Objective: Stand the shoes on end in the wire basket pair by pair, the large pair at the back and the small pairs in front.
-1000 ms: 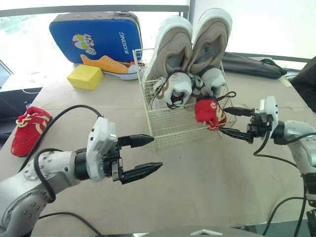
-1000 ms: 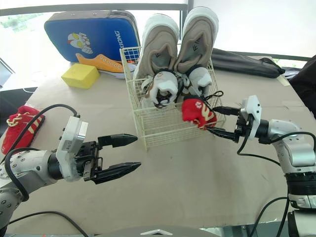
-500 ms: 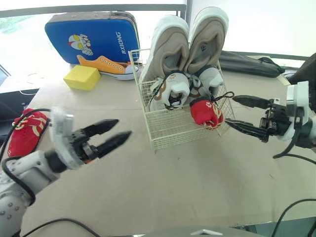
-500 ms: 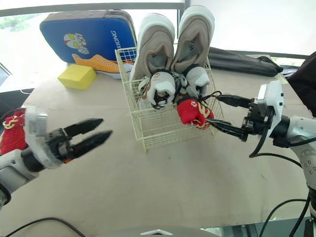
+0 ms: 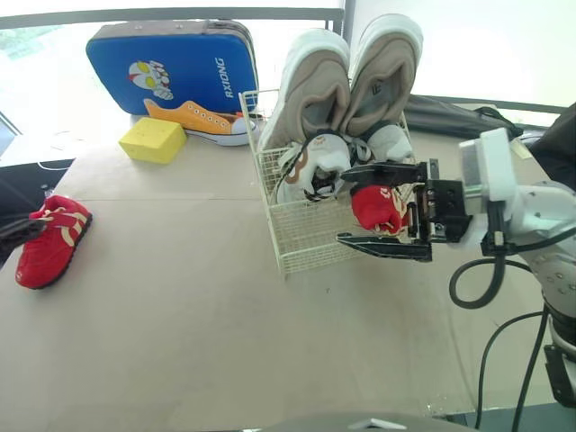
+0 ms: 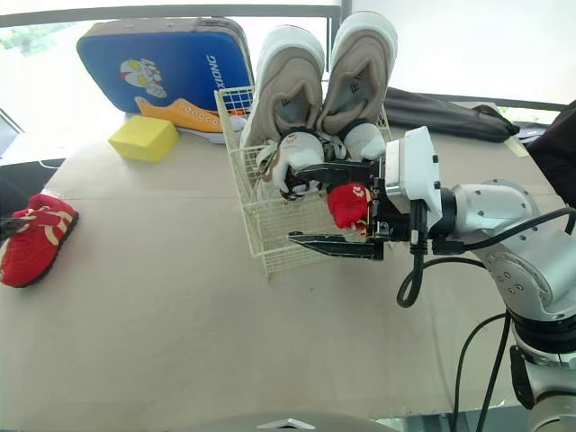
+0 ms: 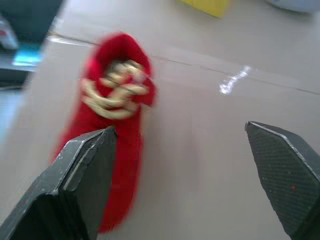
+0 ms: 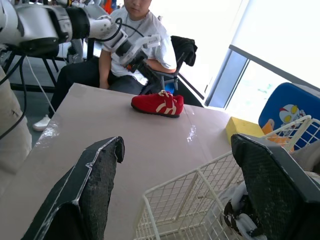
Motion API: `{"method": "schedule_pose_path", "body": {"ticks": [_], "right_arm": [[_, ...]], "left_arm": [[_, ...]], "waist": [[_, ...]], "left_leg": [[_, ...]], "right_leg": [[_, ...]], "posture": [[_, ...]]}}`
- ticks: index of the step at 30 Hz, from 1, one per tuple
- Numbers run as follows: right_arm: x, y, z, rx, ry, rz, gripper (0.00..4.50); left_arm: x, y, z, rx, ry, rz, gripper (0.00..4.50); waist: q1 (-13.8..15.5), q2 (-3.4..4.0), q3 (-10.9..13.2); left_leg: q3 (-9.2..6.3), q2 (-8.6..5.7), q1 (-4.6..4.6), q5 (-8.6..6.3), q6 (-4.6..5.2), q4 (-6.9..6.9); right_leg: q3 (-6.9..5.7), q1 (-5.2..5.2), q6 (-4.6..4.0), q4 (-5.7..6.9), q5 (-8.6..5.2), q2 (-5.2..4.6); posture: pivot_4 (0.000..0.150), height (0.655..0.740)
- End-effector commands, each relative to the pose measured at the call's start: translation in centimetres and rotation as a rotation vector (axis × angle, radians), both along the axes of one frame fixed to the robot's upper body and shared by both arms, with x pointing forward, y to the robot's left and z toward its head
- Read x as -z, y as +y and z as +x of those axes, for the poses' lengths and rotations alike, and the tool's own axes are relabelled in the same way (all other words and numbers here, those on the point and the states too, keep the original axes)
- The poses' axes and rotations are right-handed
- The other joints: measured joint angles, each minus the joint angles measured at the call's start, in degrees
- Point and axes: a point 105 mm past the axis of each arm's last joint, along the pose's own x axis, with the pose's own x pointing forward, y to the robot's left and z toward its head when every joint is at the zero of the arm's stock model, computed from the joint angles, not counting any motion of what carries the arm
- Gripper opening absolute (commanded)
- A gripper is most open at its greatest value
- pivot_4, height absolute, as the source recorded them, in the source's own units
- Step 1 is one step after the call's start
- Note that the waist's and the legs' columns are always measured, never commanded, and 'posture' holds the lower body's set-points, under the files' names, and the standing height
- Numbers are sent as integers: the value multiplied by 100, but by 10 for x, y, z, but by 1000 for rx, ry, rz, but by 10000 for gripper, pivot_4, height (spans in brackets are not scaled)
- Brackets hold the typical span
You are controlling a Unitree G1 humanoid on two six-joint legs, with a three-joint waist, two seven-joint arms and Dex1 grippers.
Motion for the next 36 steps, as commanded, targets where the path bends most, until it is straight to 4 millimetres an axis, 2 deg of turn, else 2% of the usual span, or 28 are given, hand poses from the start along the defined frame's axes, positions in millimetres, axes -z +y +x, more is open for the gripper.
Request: {"method": "schedule_pose_path", "body": {"ticks": [1, 4, 6, 9, 10, 12, 14, 15, 16, 21, 22, 25, 28, 31, 36], "right_arm": [[-6, 0, -5, -7, -38, 17, 35545], [-6, -1, -6, 2, -33, 21, 35545], [-8, -2, -7, 16, -29, 26, 35545], [-9, -4, -9, 42, -24, 27, 35545], [-10, -4, -10, 50, -22, 25, 35994], [-10, -6, -12, 69, -18, 24, 35994], [-10, -8, -13, 88, -11, 24, 35994], [-10, -8, -13, 101, -8, 23, 35994], [-10, -9, -13, 111, -6, 23, 35994], [-8, -10, -13, 137, 0, 24, 35994], [-7, -11, -13, 142, 2, 27, 35994], [-4, -12, -11, 150, 3, 29, 35994], [-1, -14, -9, 154, 3, 27, 35994], [2, -18, -5, 160, 5, 19, 35994], [7, -18, -3, 139, 8, 6, 35994]], "left_arm": [[8, 18, -7, -57, 95, 54, 45000], [21, 16, -2, -31, 180, 65, 45000], [32, 20, 5, -81, 204, 112, 45000], [59, 20, 8, -108, 295, 146, 45000], [68, 19, 6, -103, 333, 157, 40912], [83, 13, 5, -73, 363, 125, 38797], [94, 8, 4, -62, 365, 93, 29931], [97, 7, 5, -60, 349, 78, 28327], [99, 6, 6, -56, 324, 69, 22665], [79, -1, 15, -4, 157, -32, 4596], [75, -6, 16, 40, 148, -58, 2478], [71, -23, 16, 189, 176, -106, 1869], [60, -62, 22, 359, 181, -211, 1866], [51, -126, 12, 531, 231, -220, 1846], [47, -209, -7, 652, 260, -229, 1707]], "waist": [[-5, -3, -2], [-18, -11, -4], [-16, -10, -5], [-23, -10, -5], [-29, -12, -6], [-29, -14, -8], [-29, 15, -24], [-29, 28, -31], [-29, 40, -38], [-17, 37, -43], [-8, 34, -45], [-3, 34, -45], [-13, 34, -45], [-28, 38, -41], [-25, 18, -29]], "left_leg": [[0, 0, 0, 0, 0, 0], [-4, 1, -1, 1, 0, 1], [-5, 4, -2, 2, 2, 1], [-6, 6, -2, 1, 3, 1], [-5, 7, -4, 1, 4, 1], [-4, 7, -6, 1, 4, 1], [1, 6, -5, -1, 6, 1], [2, 7, -5, -4, 9, 1], [4, 7, -5, -5, 12, 1], [7, 7, -5, -6, 15, 2], [5, 7, -7, -5, 16, 4], [1, -8, -16, -7, 23, 10], [4, -16, -21, -14, 36, 14], [7, -16, -25, -24, 50, 20], [5, -16, -23, -45, 36, 20]], "right_leg": [[0, 0, 5, 1, 3, 0], [-3, -2, 11, 8, 20, 1], [-5, -4, 2, 8, 26, 2], [-4, -5, 2, 9, 26, -1], [-3, -6, 1, 8, 27, -2], [-2, -8, 0, 8, 28, -3], [2, -9, 0, 8, 28, -12], [2, -10, 0, 8, 27, -25], [1, -10, 8, 8, 23, -41], [-10, -10, 22, 9, 15, -51], [-14, -10, 22, 9, 15, -51], [-22, -11, 11, 9, 22, -47], [-22, -11, 2, 7, 28, -53], [-21, -9, 0, 2, 28, -85], [-23, -1, 11, -9, 22, -89]], "posture": [[1500, 7400], [1500, 7400], [1500, 7400], [1500, 7400], [1500, 7400], [1500, 7400], [1500, 7400], [1500, 7400], [1500, 7400], [1500, 7400], [1500, 7400], [1500, 7400], [1500, 7400], [1500, 7400], [1500, 7400]]}}
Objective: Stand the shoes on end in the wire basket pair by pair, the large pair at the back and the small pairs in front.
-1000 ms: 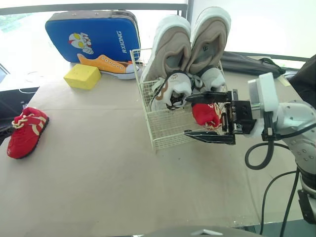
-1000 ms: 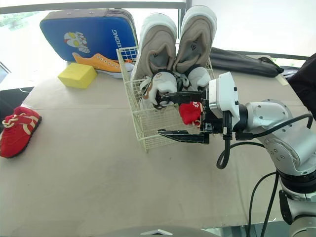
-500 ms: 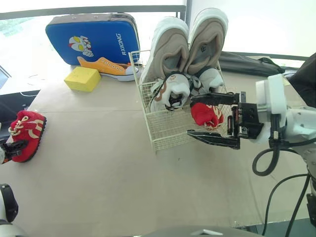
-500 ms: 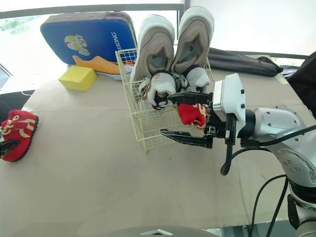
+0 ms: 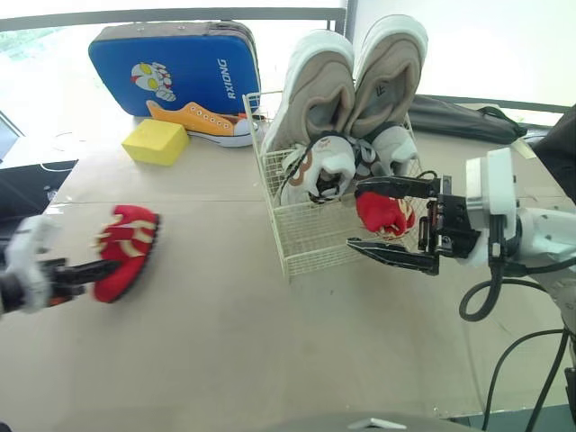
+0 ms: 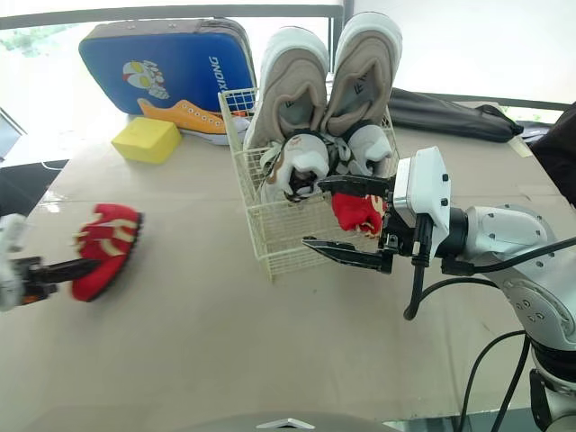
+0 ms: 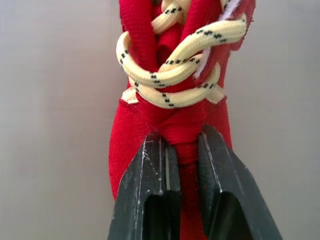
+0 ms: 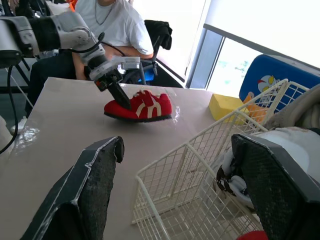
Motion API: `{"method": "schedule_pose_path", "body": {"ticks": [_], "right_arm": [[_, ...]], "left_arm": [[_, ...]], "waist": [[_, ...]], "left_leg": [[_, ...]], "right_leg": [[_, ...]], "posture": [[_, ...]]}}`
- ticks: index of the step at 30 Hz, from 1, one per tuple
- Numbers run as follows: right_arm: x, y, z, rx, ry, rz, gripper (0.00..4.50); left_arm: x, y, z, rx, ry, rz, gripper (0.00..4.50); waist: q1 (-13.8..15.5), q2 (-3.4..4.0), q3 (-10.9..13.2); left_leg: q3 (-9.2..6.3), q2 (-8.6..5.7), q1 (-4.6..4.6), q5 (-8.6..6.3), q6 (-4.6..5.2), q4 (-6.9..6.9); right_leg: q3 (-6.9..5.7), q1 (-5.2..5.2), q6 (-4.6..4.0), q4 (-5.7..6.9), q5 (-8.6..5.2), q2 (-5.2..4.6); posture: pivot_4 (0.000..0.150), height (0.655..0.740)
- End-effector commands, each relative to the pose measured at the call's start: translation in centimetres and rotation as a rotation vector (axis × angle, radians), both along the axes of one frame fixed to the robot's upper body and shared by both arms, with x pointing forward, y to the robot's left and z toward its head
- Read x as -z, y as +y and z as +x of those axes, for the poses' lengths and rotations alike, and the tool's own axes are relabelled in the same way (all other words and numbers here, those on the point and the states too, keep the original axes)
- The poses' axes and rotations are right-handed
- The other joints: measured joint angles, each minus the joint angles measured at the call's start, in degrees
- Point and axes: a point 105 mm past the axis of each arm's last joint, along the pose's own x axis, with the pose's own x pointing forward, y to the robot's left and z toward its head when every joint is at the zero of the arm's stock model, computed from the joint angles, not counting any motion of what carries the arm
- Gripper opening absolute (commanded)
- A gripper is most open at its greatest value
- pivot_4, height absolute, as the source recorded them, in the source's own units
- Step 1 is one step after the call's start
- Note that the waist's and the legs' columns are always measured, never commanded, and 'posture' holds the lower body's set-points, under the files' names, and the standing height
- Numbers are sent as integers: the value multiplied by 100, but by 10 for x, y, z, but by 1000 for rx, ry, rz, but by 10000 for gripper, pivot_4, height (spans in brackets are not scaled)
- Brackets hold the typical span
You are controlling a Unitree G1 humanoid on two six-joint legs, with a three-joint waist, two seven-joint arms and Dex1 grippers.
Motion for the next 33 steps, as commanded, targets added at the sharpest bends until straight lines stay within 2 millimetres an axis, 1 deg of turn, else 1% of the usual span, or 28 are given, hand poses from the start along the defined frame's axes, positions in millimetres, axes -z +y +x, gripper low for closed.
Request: {"method": "schedule_pose_path", "body": {"ticks": [1, 3, 7, 11, 14, 15, 16, 17, 18, 19, 21, 23, 24, 25, 27, 29, 33], "right_arm": [[-4, -1, -2, -22, -43, -1, 35994], [-3, 0, -2, -29, -45, -1, 35994], [-3, 1, -2, -36, -47, 3, 35994], [-3, 3, -2, -31, -49, 7, 35994], [-2, 4, -3, -29, -47, 10, 35994], [0, 4, -4, -27, -42, 10, 35994], [2, 3, -5, -24, -36, 6, 35994], [3, 3, -6, -23, -32, 3, 35994], [5, 2, -6, -20, -29, 0, 35994], [6, 2, -7, -18, -27, -1, 35994], [7, 2, -7, -17, -23, -2, 35994], [9, 1, -6, -12, -22, -9, 35994], [10, 1, -7, -11, -23, -12, 35994], [10, 1, -7, -8, -23, -12, 35994], [9, 0, -9, -3, -24, -12, 35994], [10, -1, -10, 7, -23, -15, 35994], [10, -5, -15, 26, -15, -26, 35994]], "left_arm": [[-18, -49, -8, 74, -46, 22, 1706], [-14, -60, -6, 55, -60, 40, 1704], [4, -68, -7, 9, -46, 118, 1703], [16, -65, -3, -49, -15, 190, 1701], [14, -62, -2, -49, -5, 234, 1699], [12, -61, -2, -39, -3, 232, 11828], [8, -60, -3, -20, -8, 224, 14979], [4, -60, -3, -5, -11, 218, 19293], [-1, -60, -3, 15, -14, 183, 23814], [-4, -58, -4, 28, -7, 155, 30282], [-15, -51, -6, 81, 38, 91, 38731], [-25, -46, -8, 166, 76, 66, 38731], [-27, -44, -9, 193, 86, 64, 38731], [-30, -42, -4, 210, 92, 55, 38731], [-34, -39, 3, 245, 102, 33, 38731], [-28, -33, 17, 284, 100, 58, 38731], [-14, -45, 34, 455, 140, 51, 38731]], "waist": [[-17, -5, 3], [-25, -5, 3], [-61, -1, 4], [-2, -1, 2], [1, 3, 0], [-3, 3, 0], [-8, 3, 0], [-10, 2, 0], [-14, 6, 2], [-14, 10, 5], [-26, 6, 8], [-30, -8, 12], [-30, 1, 14], [-11, 14, 14], [14, 16, 15], [28, 12, 14], [3, 8, 15]], "left_leg": [[-1, 1, 3, 2, -4, 0], [-3, 8, 11, 8, -13, -1], [-7, 29, 31, 22, -41, -12], [-10, 33, 32, 24, -45, -11], [-10, 28, 33, 24, -46, -10], [-10, 27, 33, 24, -46, -11], [-10, 28, 34, 24, -46, -11], [-10, 30, 36, 25, -47, -11], [-11, 34, 35, 25, -48, -11], [-10, 35, 36, 26, -50, -12], [-6, 34, 35, 31, -59, -13], [-6, 39, 33, 39, -73, -13], [-6, 43, 32, 39, -74, -14], [1, 40, 34, 39, -73, -16], [7, 29, 33, 30, -57, -16], [2, 26, 29, 26, -49, -15], [2, 27, 24, 27, -49, -14]], "right_leg": [[-6, -1, 7, 5, -4, 3], [-11, -1, 8, 13, -4, 10], [-1, 4, 10, 15, -7, 37], [-2, 7, 8, 14, -7, 44], [-2, 9, 6, 15, -8, 44], [-2, 9, 5, 15, -9, 43], [-1, 9, 4, 16, -10, 44], [-1, 9, -12, 17, -20, 46], [-2, 8, -13, 17, -22, 51], [-3, 7, -13, 18, -22, 58], [0, 6, -13, 17, -22, 77], [-1, 1, -14, 17, -23, 86], [-3, 1, -14, 14, -23, 92], [2, 1, -14, 13, -24, 87], [7, 3, -13, 11, -24, 73], [5, 3, -13, 10, -24, 75], [6, 0, -14, 10, -23, 77]], "posture": [[1500, 7400], [1500, 7400], [1500, 7400], [1500, 7400], [1500, 7400], [1500, 7400], [1500, 7400], [1500, 7400], [1500, 7400], [1500, 7400], [1500, 7400], [1500, 7400], [1500, 7400], [1500, 7400], [1500, 7400], [1500, 7400], [1500, 7400]]}}
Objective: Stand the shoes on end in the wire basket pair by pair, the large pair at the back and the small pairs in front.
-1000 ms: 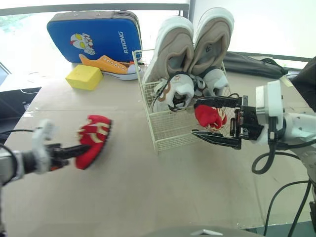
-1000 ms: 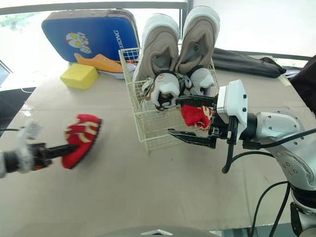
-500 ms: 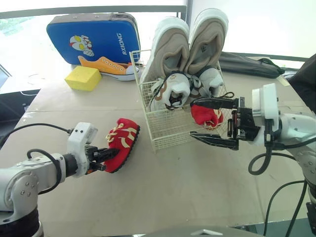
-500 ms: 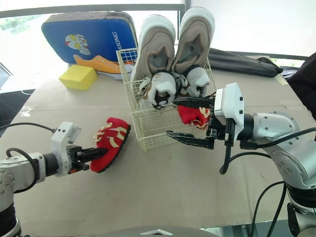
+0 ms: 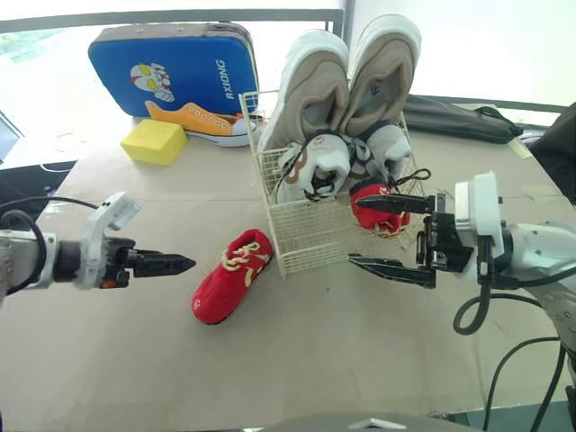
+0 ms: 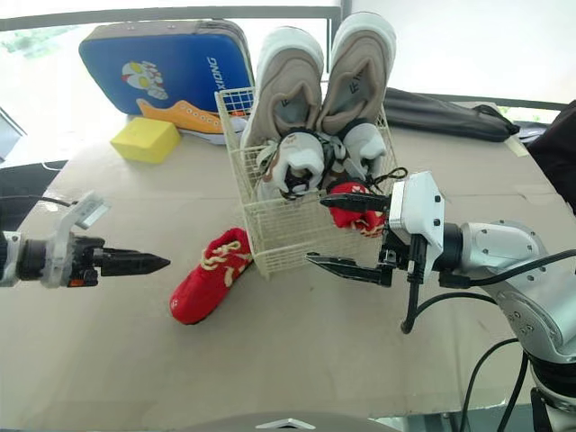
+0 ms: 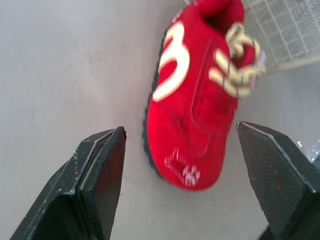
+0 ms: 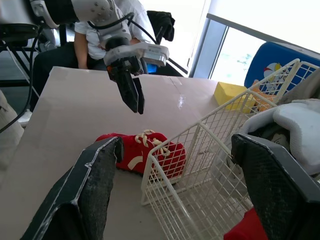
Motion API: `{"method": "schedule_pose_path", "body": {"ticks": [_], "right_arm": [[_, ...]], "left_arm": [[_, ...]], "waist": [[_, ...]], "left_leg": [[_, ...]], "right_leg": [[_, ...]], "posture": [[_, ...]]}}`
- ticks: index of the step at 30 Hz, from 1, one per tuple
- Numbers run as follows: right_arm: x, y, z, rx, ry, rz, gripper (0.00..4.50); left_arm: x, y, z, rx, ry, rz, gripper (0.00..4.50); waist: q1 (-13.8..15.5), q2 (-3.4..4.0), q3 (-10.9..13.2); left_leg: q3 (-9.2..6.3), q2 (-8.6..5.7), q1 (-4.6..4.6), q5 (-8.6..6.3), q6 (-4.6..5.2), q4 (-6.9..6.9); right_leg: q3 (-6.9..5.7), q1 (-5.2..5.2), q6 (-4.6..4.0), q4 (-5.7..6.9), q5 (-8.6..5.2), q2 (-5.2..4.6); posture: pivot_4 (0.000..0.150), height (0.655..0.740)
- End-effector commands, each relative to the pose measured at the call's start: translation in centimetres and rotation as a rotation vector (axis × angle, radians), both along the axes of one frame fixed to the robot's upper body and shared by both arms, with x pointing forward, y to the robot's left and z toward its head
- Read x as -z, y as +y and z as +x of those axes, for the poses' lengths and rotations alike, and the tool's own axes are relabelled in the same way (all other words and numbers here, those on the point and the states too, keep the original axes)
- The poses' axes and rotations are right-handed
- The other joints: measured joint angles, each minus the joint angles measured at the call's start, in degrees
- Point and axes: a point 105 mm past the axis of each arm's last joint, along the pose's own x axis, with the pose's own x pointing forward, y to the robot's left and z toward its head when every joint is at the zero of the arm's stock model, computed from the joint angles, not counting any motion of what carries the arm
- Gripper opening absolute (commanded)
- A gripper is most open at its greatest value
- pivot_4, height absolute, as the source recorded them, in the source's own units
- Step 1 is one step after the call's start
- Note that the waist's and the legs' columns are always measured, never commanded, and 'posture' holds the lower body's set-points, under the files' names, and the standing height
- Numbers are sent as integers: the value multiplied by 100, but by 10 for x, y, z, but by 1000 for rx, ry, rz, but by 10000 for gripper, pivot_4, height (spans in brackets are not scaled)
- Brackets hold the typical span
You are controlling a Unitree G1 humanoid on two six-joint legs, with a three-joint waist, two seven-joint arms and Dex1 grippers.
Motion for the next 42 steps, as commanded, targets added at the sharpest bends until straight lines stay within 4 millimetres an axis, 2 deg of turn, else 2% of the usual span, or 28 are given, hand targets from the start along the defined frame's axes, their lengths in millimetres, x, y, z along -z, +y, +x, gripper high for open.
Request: {"method": "schedule_pose_path", "body": {"ticks": [1, 3, 8, 11, 13, 14, 15, 16, 17, 19, 21, 23, 27, 29, 30, 34, 38, 42], "right_arm": [[-9, -5, -8, 17, -42, -5, 35994], [-9, -7, -11, 26, -39, -15, 35994], [-3, -14, -22, 56, -7, -78, 35994], [1, -18, -31, 58, 11, -126, 35994], [2, -22, -36, 52, 21, -150, 35994], [2, -23, -38, 48, 22, -164, 35994], [3, -24, -38, 47, 21, -174, 35994], [3, -25, -39, 46, 21, -180, 35994], [3, -26, -38, 47, 20, -185, 35994], [5, -30, -35, 59, 23, -190, 35994], [8, -38, -26, 108, 28, -189, 35994], [8, -49, -17, 165, 20, -189, 35994], [7, -71, -1, 256, 9, -186, 35994], [7, -75, 1, 254, 12, -179, 35994], [6, -76, 2, 249, 17, -167, 35994], [5, -78, 7, 239, 17, -164, 35994], [4, -77, 10, 234, 7, -171, 35994], [1, -73, 6, 237, -12, -169, 35994]], "left_arm": [[11, -10, 16, 168, 17, 6, 38731], [18, -17, 27, 230, 30, 2, 38731], [64, -38, 39, 450, 126, 89, 38731], [83, -40, 33, 523, 167, 123, 32055], [86, -40, 29, 529, 176, 106, 21850], [84, -40, 29, 509, 170, 79, 19137], [81, -40, 30, 475, 152, 50, 17236], [76, -39, 32, 447, 134, 25, 11092], [71, -38, 32, 425, 113, -9, 9407], [46, -38, 27, 367, 56, -127, 3210], [17, -36, 8, 324, 6, -224, 817], [-2, -38, -11, 308, -41, -263, 615], [-53, -66, -35, 278, -283, -388, 416], [-76, -88, -33, 270, -527, -439, 294], [-82, -104, -32, 278, -661, -399, 272], [-93, -145, -23, 254, -909, -341, 264], [-101, -164, 10, 149, -1163, -232, 264], [-102, -179, 24, 110, -1399, -156, 264]], "waist": [[2, -1, 0], [2, -2, -1], [9, -12, -8], [34, 20, -34], [33, 24, -43], [27, 23, -48], [15, 23, -53], [7, 20, -55], [3, 19, -55], [-4, 17, -54], [-66, -10, -36], [-89, -39, -24], [52, -35, -8], [155, -5, 0], [170, -2, 0], [155, -19, 0], [157, -15, -1], [166, -14, -4]], "left_leg": [[0, 0, -2, 3, 4, 1], [1, 1, -4, 15, 25, 1], [3, 0, -19, 8, 40, 11], [5, -10, -17, -3, 61, 16], [7, -20, -17, -8, 71, 17], [6, -21, -17, -9, 72, 19], [6, -21, -17, -10, 74, 21], [7, -22, -16, -12, 78, 21], [6, -22, -16, -13, 79, 22], [6, -22, -16, -13, 80, 23], [5, -19, -18, -14, 82, 22], [1, -13, -29, -15, 80, 22], [-9, -16, -32, -16, 75, 23], [-10, -21, -25, -21, 65, 24], [-10, -22, -21, -26, 52, 29], [-15, -14, -19, 1, 1, 50], [-14, -13, -11, 6, -9, 50], [-6, -13, -11, 7, -8, 48]], "right_leg": [[-1, 0, -1, 1, 1, 0], [1, -2, -17, 0, 10, 2], [4, -4, -22, -6, 14, -1], [5, 2, -21, -8, 13, -22], [3, 5, 0, -9, 1, -66], [3, 5, 3, -7, -1, -68], [2, 5, 7, -8, -2, -69], [1, 6, 9, -8, -4, -70], [0, 6, 12, -8, -5, -70], [-1, 5, 17, -7, -6, -69], [-1, 0, 35, -4, 0, -66], [1, -14, 21, 2, 15, -62], [-10, 1, 33, -17, 3, -73], [-19, 11, 23, -21, -9, -75], [-27, 25, 28, -22, -7, -77], [-27, 47, 48, 0, 10, -77], [-24, 55, 31, -1, 6, -71], [-17, 65, -4, -16, 13, -69]], "posture": [[1500, 7400], [1500, 7400], [1500, 7400], [1500, 7400], [1500, 7400], [1500, 7400], [1500, 7400], [1500, 7400], [1500, 7400], [1500, 7400], [1500, 7400], [1500, 7400], [1500, 7400], [1500, 7400], [1500, 7400], [1500, 7400], [1500, 7400], [1500, 7400]]}}
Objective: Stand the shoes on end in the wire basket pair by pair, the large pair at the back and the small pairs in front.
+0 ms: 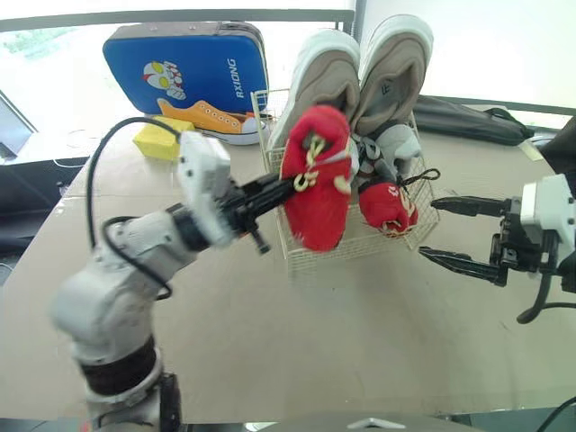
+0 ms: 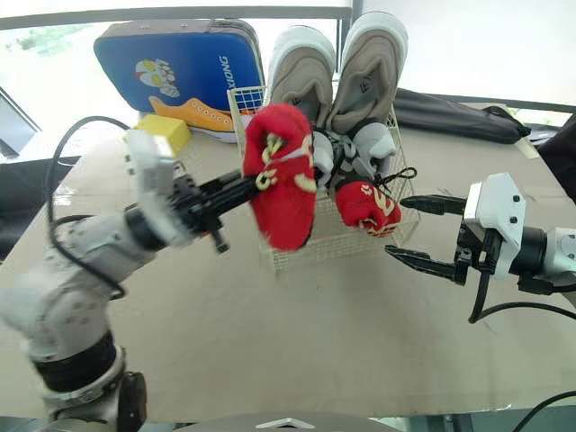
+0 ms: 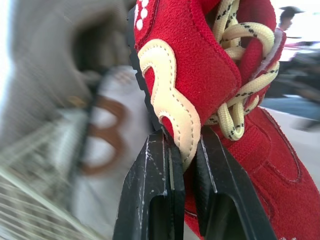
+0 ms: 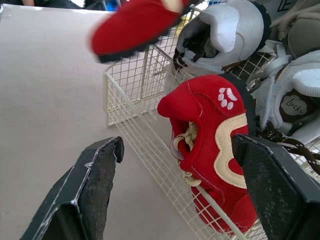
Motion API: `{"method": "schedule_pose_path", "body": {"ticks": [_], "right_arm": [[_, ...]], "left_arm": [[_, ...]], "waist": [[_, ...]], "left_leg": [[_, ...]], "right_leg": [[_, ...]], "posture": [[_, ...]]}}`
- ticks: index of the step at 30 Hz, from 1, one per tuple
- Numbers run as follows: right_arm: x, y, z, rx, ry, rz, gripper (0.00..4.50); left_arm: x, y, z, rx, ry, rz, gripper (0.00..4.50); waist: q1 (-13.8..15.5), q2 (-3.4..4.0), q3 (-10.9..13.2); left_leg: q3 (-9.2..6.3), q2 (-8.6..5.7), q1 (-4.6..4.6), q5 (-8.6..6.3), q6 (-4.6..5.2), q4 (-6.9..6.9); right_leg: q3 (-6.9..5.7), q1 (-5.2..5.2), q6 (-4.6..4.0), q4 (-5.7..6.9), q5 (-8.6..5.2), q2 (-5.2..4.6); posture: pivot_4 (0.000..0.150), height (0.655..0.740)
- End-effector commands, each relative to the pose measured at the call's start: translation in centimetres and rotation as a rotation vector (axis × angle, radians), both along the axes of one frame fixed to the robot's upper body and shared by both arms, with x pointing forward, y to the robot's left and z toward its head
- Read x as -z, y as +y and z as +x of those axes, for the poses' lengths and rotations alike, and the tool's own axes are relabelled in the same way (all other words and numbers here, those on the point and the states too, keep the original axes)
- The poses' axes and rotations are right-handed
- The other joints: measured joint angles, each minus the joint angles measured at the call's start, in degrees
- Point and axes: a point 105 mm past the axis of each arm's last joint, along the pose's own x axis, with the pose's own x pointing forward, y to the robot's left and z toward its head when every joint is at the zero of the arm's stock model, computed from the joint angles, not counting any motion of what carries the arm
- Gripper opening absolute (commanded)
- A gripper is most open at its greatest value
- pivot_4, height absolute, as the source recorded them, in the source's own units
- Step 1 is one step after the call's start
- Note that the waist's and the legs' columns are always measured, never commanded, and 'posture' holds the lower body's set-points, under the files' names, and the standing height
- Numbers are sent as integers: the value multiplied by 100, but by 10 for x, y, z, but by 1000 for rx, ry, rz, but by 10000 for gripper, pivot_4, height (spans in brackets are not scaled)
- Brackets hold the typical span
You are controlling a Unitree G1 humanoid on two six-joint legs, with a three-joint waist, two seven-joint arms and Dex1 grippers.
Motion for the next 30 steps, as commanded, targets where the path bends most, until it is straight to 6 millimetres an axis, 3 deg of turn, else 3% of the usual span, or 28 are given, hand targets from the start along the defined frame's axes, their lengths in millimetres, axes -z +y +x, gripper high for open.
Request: {"method": "schedule_pose_path", "body": {"ticks": [1, 5, 9, 14, 22, 26, 27, 29, 30], "right_arm": [[-10, 5, -5, -10, -57, -3, 35994], [-11, 7, -7, 0, -66, 3, 35994], [-11, 9, -11, 16, -70, 4, 35994], [-11, 8, -14, 29, -67, 4, 35994], [-10, 10, -9, 25, -66, 21, 35994], [-9, 11, -8, 15, -66, 23, 35994], [-9, 11, -8, 14, -66, 24, 35994], [-9, 10, -8, 12, -64, 25, 35994], [-8, 10, -8, 13, -62, 26, 35994]], "left_arm": [[-7, -6, 3, -87, -263, 38, 264], [21, -6, 5, -112, -354, 104, 264], [64, -4, 6, -174, -486, 257, 264], [103, -2, -2, -133, -451, 360, 264], [121, 9, -8, -148, -303, 381, 264], [119, 10, -10, -87, -192, 340, 264], [115, 13, -12, -82, -167, 324, 9946], [106, 24, -15, -90, -153, 311, 16921], [100, 29, -18, -89, -133, 290, 22555]], "waist": [[-1, 0, -4], [-4, 5, -8], [36, 17, -28], [-12, 56, -36], [-25, 62, -35], [-32, 66, -32], [-37, 68, -30], [-64, 63, -23], [-82, 63, -20]], "left_leg": [[0, 0, -3, -1, 2, -1], [7, 0, -6, 2, 38, -5], [5, 2, -2, -19, 57, -4], [14, 14, 15, -29, 48, -15], [19, 21, 65, -28, 49, -31], [23, 22, 73, -29, 48, -33], [23, 24, 74, -29, 48, -34], [24, 26, 74, -29, 47, -35], [25, 28, 74, -29, 47, -36]], "right_leg": [[0, 0, -2, -7, 1, 0], [6, 0, -3, -31, 3, -4], [3, 6, 2, -33, 1, -6], [-1, 45, 27, -28, -15, -4], [-28, 45, 29, -17, -15, -1], [-29, 46, 29, -16, -17, 0], [-29, 46, 29, -15, -17, 1], [-29, 46, 30, -14, -19, 3], [-28, 44, 30, -15, -19, 4]], "posture": [[1500, 7400], [1500, 7400], [1500, 7400], [1500, 7400], [1500, 7400], [1500, 7400], [1500, 7400], [1500, 7400], [1500, 7400]]}}
